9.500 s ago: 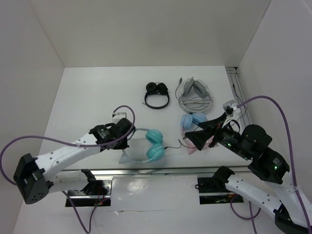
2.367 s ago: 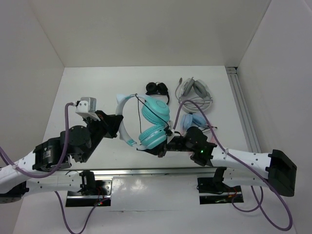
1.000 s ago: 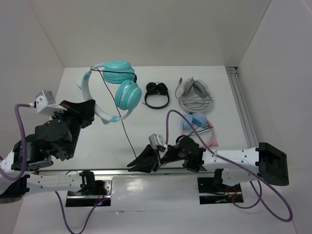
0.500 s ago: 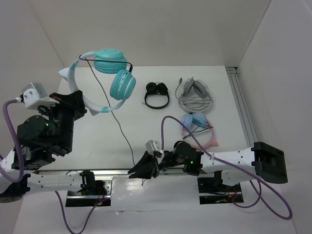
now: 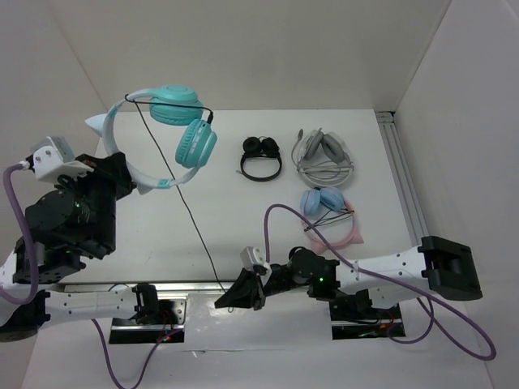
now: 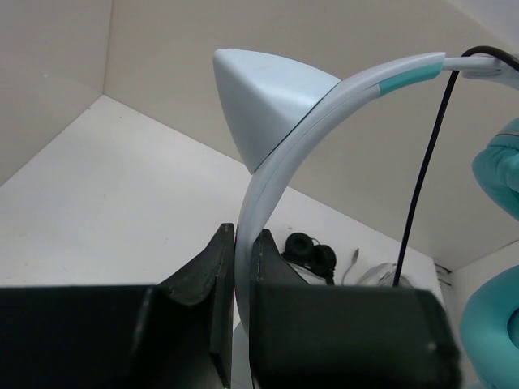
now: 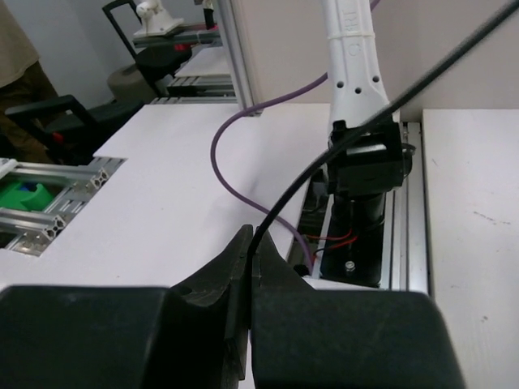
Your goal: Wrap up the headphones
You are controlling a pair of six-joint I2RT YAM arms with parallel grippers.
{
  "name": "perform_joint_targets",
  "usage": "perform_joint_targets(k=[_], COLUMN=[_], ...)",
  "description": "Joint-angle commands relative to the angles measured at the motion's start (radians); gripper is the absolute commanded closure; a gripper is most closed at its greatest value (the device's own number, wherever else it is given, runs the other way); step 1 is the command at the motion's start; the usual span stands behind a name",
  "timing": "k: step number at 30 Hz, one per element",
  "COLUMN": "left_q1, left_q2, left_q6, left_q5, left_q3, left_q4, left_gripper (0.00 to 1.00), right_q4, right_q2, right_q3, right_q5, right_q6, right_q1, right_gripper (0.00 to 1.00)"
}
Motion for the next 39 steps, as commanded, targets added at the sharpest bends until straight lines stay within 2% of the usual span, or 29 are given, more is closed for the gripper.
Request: perform_joint_targets(k=[1, 3, 8, 10, 11, 12, 14, 16, 20, 23, 27, 28, 32, 39], left_q1=[0.036, 0.036, 0.082, 0.157, 0.2, 0.3, 0.372, 0.428, 0.438, 0.438, 0.395, 0.395, 0.346, 0.164], left_q2=[0.014, 0.043, 0.115, 0.143, 0.183, 0.2, 0.22, 0.229, 0.301, 0.359, 0.303, 0.29, 0.29, 0.29], left_q6=[-0.027, 0.01, 0.021, 0.067, 0.083, 0.093, 0.05, 0.036, 0.175, 0.167, 0.143, 0.131, 0.09, 0.084], left_q5=[-0.091, -0.091, -0.091, -0.064, -0.002, 0.053, 0.17, 0.221, 0.288, 0.288, 0.389, 0.479, 0.563, 0.751], left_q3=[0.04, 0.016, -0.055, -0.084, -0.109, -0.109, -0.13, -0.139, -0.152, -0.149, -0.218, -0.227, -0.255, -0.288], left_q4=[0.015, -0.009, -0.064, -0.023, -0.023, -0.023, -0.061, -0.089, -0.075, -0.208, -0.296, -0.333, -0.428, -0.52], left_gripper=[1.0, 1.0, 1.0, 1.0, 1.0, 1.0, 1.0, 1.0, 1.0, 1.0, 1.0, 1.0, 1.0, 1.0], right_q4=[-0.101, -0.295, -0.571, -0.695, -0.729, -0.763, -0.858, -0.919, -1.109, -1.232, -1.31, -1.323, -1.311, -1.261], right_q2=[-0.054, -0.086, -0.129, -0.129, -0.12, -0.12, -0.109, -0.109, -0.099, -0.089, -0.089, -0.089, -0.109, -0.161], right_q3=[0.038, 0.111, 0.272, 0.324, 0.346, 0.39, 0.429, 0.484, 0.579, 0.654, 0.7, 0.71, 0.719, 0.696], right_q5=[0.082, 0.216, 0.433, 0.504, 0.569, 0.602, 0.683, 0.737, 0.87, 0.999, 1.16, 1.206, 1.292, 1.502], right_q6=[-0.04, -0.089, -0.154, -0.178, -0.196, -0.207, -0.235, -0.246, -0.284, -0.319, -0.367, -0.381, -0.45, -0.565], right_q1=[0.065, 0.134, 0.256, 0.288, 0.317, 0.331, 0.357, 0.357, 0.357, 0.357, 0.357, 0.357, 0.357, 0.357], right_gripper=[1.0, 1.0, 1.0, 1.0, 1.0, 1.0, 1.0, 1.0, 1.0, 1.0, 1.0, 1.0, 1.0, 1.0])
